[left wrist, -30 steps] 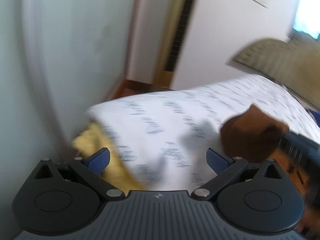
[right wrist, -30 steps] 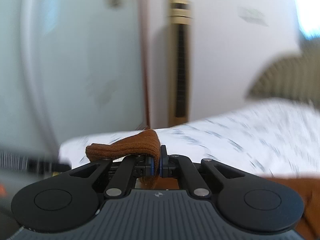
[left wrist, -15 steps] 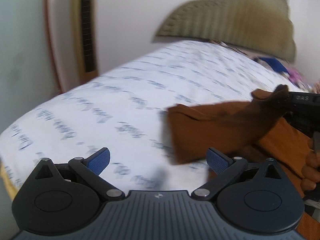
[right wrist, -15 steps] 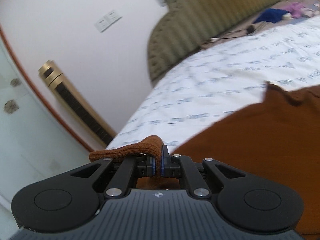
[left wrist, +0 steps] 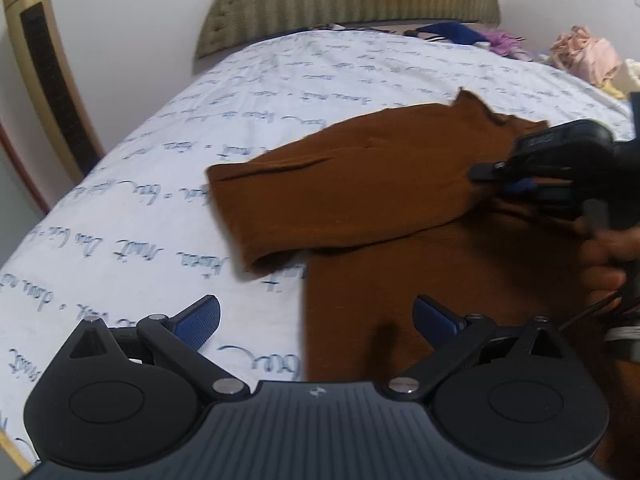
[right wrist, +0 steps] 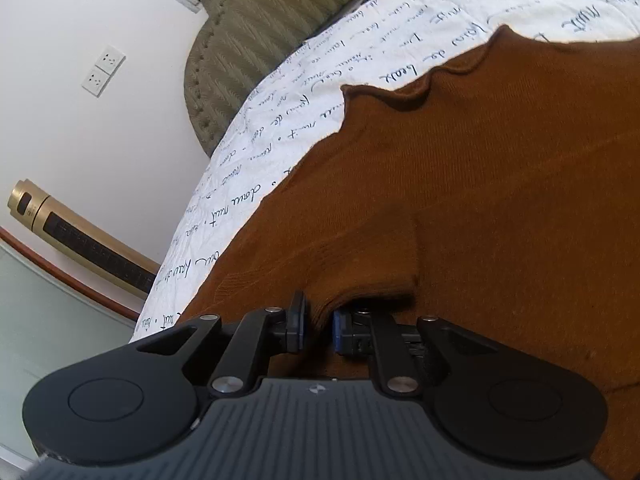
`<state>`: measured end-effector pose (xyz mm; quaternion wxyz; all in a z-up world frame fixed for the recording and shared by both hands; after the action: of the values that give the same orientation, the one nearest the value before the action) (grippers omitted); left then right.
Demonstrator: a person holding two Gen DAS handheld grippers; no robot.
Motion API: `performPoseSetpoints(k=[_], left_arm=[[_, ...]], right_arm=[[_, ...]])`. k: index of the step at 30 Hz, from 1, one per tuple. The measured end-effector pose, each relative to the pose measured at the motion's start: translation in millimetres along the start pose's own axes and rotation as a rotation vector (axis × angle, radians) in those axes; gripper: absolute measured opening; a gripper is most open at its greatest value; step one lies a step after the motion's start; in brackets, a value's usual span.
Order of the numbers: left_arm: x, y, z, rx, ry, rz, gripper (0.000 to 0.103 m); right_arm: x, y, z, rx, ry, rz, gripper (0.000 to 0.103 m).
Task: Fold small clothes
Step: 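Carry the second sleeve across the sweater body with the right tool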
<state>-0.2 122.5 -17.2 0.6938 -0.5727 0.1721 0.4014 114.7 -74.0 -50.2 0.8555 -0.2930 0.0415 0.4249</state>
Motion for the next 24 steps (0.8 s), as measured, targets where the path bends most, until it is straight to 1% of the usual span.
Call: performPoseSetpoints(k=[3,5,6,8,9,10,11,13,15,16,20,22,24], left_arm=[[1,-7,9,-0.032,-0.002,-0.003,0.103],[3,-12,11,-0.05,0.004,0.0,0.103],[4,-13,10,-0.055,0.002,0.002,0.103],[7,-16,5,-0.057,0.001,-0.001,0.103],[9,-17,2,-0.054,0.0,-0.003,0.103],[11,-18,-3,-0.048,-0.006,-0.002,0.103],[14,-19,-7,-0.04,-0.014,-0.002,0.103],[18,-22,-14,-0.024,-0.036,-0.016,0.103],[24,-25,-18,-0.014,-0.077,-0.022,0.103],[28,-27,-18,-0.019,-0.093,-0.021,0.103],[37,-34,-12,-0.066,-0.107,-0.014,0.103],[42,-39,-10,-0.085,-0.125,-0.018,0.103],[46,-44,-9,-0.101,-0.144,-0.014,0.103]], right_arm=[[-3,-4,1,0.009,-0.01,-0.019,0.022],[-5,-9,-2,0.045,-0.029,-0.044,0.029],[-6,-12,-7,0.072,-0.042,-0.057,0.029],[-4,-19,-16,0.121,-0.057,-0.074,0.029],[-1,-22,-18,0.129,-0.067,-0.068,0.029],[1,-24,-19,0.13,-0.059,-0.064,0.019],[1,-25,-18,0.126,-0.042,-0.064,0.012],[-2,-28,-9,0.099,-0.059,-0.068,0.012],[-8,-30,3,0.067,-0.089,-0.078,0.012],[-13,-33,10,0.058,-0.113,-0.086,0.012],[-31,-46,35,0.005,-0.178,-0.122,0.012],[-43,-54,42,-0.03,-0.184,-0.153,0.012],[-55,-63,47,-0.083,-0.156,-0.19,0.012]])
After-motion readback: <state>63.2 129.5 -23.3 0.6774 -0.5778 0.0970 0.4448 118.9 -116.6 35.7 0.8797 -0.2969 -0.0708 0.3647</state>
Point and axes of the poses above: each gripper's, at about its wrist camera, not at the fingertips, and x roughly the way its jaws point, z to its left, y to its underside, the point moved 1 cm from there along x, roughly the way its jaws point, and after that the axes turned 15 degrees about -y, right-handed, at the moved point
